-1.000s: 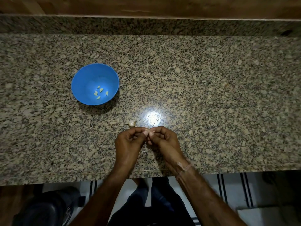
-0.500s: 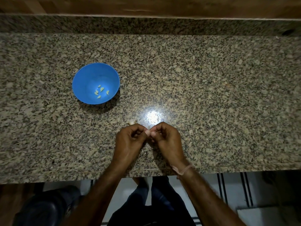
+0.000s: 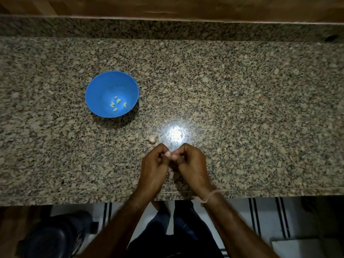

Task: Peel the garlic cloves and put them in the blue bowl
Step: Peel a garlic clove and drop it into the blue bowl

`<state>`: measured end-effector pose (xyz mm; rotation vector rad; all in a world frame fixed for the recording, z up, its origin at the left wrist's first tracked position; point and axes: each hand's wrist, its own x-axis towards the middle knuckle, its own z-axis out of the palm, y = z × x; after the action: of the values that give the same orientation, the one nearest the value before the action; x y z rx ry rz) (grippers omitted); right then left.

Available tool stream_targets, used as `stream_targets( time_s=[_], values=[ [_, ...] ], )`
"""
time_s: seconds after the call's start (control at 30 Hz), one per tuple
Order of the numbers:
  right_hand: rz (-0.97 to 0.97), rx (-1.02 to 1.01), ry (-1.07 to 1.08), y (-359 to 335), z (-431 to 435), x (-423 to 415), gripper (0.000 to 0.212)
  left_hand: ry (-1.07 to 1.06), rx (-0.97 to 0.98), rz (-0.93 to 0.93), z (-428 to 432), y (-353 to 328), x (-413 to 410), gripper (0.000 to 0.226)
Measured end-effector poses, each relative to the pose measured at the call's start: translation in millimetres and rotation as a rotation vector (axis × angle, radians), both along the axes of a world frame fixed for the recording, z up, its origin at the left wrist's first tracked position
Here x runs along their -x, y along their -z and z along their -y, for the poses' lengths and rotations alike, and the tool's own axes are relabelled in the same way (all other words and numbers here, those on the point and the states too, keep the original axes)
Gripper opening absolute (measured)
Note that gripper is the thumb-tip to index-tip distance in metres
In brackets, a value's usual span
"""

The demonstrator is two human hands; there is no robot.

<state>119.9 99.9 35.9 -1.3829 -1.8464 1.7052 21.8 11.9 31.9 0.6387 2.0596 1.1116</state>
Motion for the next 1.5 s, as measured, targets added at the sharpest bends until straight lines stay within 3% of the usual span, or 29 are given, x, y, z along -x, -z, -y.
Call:
stream_targets(
  time_s=[0.1,0.13,0.23,0.3,0.37,0.43,0.47,0.53,0.57,0.63,0.73,0.77,0.87,1.03,1.3,1.5],
  values=[
    [0.048,-0.150,-0.073,3,0,-1,0.014,-0.158,0.014,0.449,-4,5,4,0.023],
    [0.051,-0.098,-0.063,5,0,-1,0.013,-0.182,0.009,0.481,-4,6,4,0.023],
    [-0.064,0.513,0.134,2,-4,3,0.014,-0.148,-0.063,0.200,-4,0,-3,0.020],
    [-0.096,0.691,0.208,2,-2,3,0.021,-0.111,-0.097,0.015,-3,-3,-6,0.017],
    [-0.047,0.358,0.135,6,3,-2,0.020,-0.094,-0.056,-0.028,-3,0,-7,0.018],
    [0.012,-0.174,-0.035,10,4,-7,0.020,-0.180,0.000,0.215,-5,7,-5,0.022],
    [0.026,-0.335,-0.115,13,3,-8,0.023,-0.248,0.013,0.401,-6,10,-5,0.024],
    [0.028,-0.432,-0.187,17,1,-7,0.026,-0.334,0.046,0.629,-8,12,-4,0.030],
    [0.023,-0.428,-0.192,20,1,-7,0.026,-0.330,0.056,0.632,-7,14,-4,0.032],
    [0.003,-0.271,-0.115,19,0,-6,0.020,-0.277,0.023,0.489,-5,13,-7,0.027],
    [-0.113,0.199,0.092,17,-4,-1,0.006,-0.288,-0.037,0.260,2,14,-19,0.022],
    [-0.139,0.270,0.126,18,-4,1,0.004,-0.320,-0.040,0.229,2,15,-24,0.021],
    [-0.180,0.279,0.149,15,0,3,0.002,-0.369,-0.006,0.126,-4,15,-26,0.022],
    [-0.272,0.416,0.186,7,4,1,0.010,-0.279,0.034,-0.092,-8,7,-23,0.020],
    [-0.392,0.833,0.325,7,-5,-7,0.017,-0.232,0.039,-0.084,-14,10,-15,0.023],
    [-0.325,0.740,0.315,7,-12,-9,0.011,-0.186,-0.105,-0.022,-5,-2,-15,0.015]
  ],
)
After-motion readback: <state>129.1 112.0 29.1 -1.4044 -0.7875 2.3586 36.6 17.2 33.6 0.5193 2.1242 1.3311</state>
